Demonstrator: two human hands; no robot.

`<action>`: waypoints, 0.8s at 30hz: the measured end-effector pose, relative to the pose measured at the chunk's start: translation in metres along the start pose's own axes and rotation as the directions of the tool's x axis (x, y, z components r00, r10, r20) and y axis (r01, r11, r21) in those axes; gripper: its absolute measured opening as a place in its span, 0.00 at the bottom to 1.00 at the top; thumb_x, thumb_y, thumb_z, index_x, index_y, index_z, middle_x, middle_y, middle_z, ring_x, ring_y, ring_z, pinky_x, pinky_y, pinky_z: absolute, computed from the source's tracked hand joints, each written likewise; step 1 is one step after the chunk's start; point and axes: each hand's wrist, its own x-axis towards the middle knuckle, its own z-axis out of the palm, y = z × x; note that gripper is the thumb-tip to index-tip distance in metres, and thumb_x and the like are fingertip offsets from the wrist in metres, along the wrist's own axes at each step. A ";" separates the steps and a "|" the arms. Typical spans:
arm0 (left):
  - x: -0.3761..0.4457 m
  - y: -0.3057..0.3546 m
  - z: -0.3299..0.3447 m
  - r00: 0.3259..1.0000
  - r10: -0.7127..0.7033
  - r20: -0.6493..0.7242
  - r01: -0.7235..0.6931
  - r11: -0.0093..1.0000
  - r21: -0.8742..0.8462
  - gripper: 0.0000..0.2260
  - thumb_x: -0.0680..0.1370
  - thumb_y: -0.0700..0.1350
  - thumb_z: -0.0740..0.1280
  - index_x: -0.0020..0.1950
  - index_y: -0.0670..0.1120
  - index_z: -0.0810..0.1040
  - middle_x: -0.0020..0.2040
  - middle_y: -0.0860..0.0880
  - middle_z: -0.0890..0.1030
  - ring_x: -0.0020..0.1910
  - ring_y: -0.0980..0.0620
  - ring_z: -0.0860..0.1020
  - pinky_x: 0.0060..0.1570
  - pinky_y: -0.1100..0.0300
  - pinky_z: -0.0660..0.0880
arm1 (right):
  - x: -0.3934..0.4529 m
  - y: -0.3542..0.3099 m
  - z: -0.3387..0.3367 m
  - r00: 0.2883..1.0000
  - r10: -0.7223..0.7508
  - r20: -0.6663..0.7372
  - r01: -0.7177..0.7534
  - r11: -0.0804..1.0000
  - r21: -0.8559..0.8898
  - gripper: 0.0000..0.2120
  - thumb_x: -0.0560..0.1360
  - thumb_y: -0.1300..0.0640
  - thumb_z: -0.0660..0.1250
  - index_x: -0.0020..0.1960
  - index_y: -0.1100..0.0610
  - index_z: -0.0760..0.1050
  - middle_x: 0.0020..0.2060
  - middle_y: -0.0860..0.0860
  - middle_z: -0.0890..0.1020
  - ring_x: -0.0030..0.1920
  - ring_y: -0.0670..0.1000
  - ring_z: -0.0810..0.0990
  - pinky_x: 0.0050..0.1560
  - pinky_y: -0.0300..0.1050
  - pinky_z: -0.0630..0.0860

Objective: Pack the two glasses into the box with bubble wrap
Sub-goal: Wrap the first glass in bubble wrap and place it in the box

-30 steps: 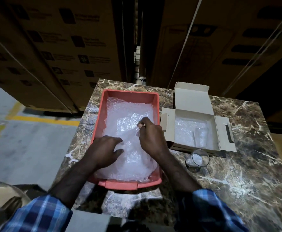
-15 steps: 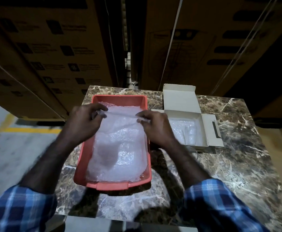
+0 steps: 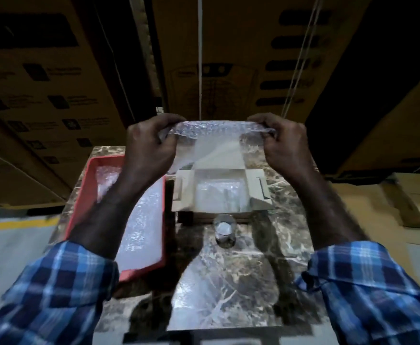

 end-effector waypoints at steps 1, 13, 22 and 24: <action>-0.003 0.012 0.012 0.999 0.021 -0.024 -0.022 1.000 -0.015 0.12 0.76 0.37 0.66 0.57 0.45 0.85 0.50 0.57 0.82 0.50 0.61 0.80 0.51 0.75 0.71 | -0.005 0.008 -0.017 0.999 -0.010 -0.042 0.009 1.000 -0.019 0.22 0.72 0.71 0.62 0.60 0.55 0.82 0.53 0.49 0.85 0.54 0.44 0.81 0.53 0.24 0.70; -0.158 0.055 0.133 0.971 0.151 0.187 -0.130 0.984 -0.119 0.13 0.79 0.48 0.64 0.57 0.44 0.84 0.53 0.53 0.83 0.52 0.53 0.81 0.50 0.62 0.76 | -0.168 0.138 -0.129 0.981 0.189 0.043 -0.189 0.982 0.016 0.22 0.70 0.76 0.65 0.56 0.57 0.85 0.55 0.49 0.84 0.56 0.39 0.80 0.54 0.26 0.73; -0.273 0.024 0.160 0.944 -0.054 0.325 0.073 0.996 -0.047 0.26 0.81 0.65 0.57 0.48 0.46 0.84 0.48 0.59 0.81 0.49 0.58 0.79 0.51 0.71 0.71 | -0.284 0.185 -0.120 0.827 0.502 0.255 -0.516 0.856 -0.011 0.32 0.63 0.79 0.60 0.56 0.54 0.85 0.58 0.46 0.82 0.58 0.41 0.79 0.59 0.29 0.74; -0.269 0.027 0.157 0.935 -0.113 0.335 0.133 0.990 -0.037 0.22 0.81 0.64 0.58 0.45 0.50 0.83 0.45 0.61 0.82 0.44 0.61 0.80 0.43 0.65 0.73 | -0.288 0.187 -0.118 0.818 0.518 0.251 -0.523 0.851 -0.050 0.33 0.63 0.79 0.60 0.58 0.52 0.84 0.58 0.48 0.83 0.54 0.43 0.80 0.54 0.24 0.72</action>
